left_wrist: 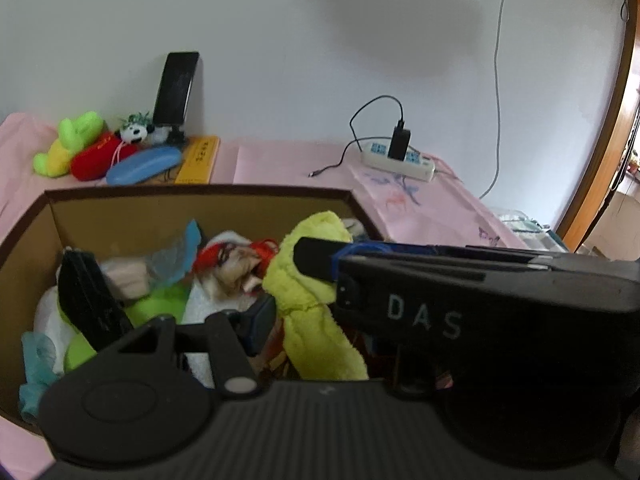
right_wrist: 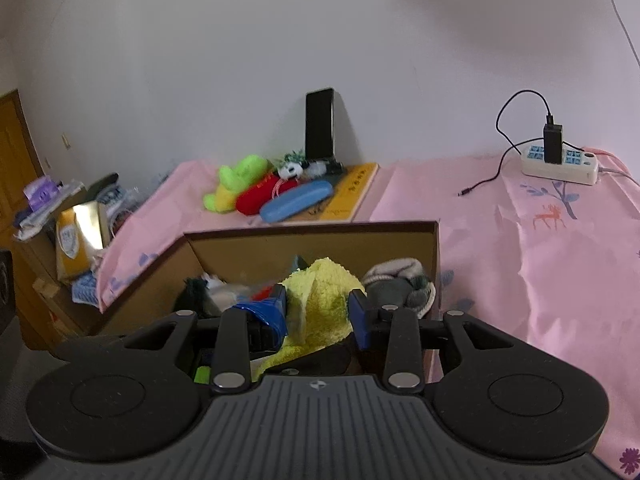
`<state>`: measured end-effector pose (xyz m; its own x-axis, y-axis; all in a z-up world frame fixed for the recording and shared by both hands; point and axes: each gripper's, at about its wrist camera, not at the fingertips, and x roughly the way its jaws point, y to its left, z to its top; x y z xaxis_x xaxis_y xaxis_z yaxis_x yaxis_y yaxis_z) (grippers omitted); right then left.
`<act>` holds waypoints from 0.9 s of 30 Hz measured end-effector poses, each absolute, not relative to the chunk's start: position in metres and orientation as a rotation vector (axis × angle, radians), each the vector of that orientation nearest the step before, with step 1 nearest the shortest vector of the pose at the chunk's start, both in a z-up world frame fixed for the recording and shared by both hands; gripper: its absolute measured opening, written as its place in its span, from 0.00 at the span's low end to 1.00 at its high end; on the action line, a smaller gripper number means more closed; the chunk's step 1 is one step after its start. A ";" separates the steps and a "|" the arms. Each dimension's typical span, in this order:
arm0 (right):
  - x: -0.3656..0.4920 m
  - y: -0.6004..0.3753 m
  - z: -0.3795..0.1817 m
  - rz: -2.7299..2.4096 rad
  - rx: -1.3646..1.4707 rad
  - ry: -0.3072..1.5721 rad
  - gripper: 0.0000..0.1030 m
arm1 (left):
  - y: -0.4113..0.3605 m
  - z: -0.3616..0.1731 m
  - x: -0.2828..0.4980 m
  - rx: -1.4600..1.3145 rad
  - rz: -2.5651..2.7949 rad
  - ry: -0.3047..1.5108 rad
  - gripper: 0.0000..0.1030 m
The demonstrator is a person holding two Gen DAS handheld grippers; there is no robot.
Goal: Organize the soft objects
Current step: 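Lift the yellow plush and carry it into the cardboard box with both grippers, then press the yellow plush down into the box with both grippers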
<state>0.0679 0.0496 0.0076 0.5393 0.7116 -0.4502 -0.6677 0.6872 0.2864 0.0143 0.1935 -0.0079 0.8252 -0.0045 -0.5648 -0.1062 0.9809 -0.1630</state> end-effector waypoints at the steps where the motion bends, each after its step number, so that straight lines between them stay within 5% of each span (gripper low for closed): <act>1: 0.068 0.050 0.006 0.824 0.082 0.578 0.18 | 0.194 -0.010 0.015 -0.189 0.055 0.604 0.37; 13: 0.073 0.043 -0.009 0.826 0.150 0.685 0.19 | 0.195 -0.022 0.017 -0.163 0.059 0.661 0.53; 27: 0.064 0.039 -0.005 0.767 0.135 0.713 0.19 | 0.187 -0.014 0.012 -0.123 0.122 0.705 0.61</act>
<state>0.0638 0.0387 -0.0051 0.5009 0.6759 -0.5406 -0.5880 0.7241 0.3606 0.0123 0.1875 -0.0144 0.7550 0.0698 -0.6520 -0.1527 0.9857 -0.0713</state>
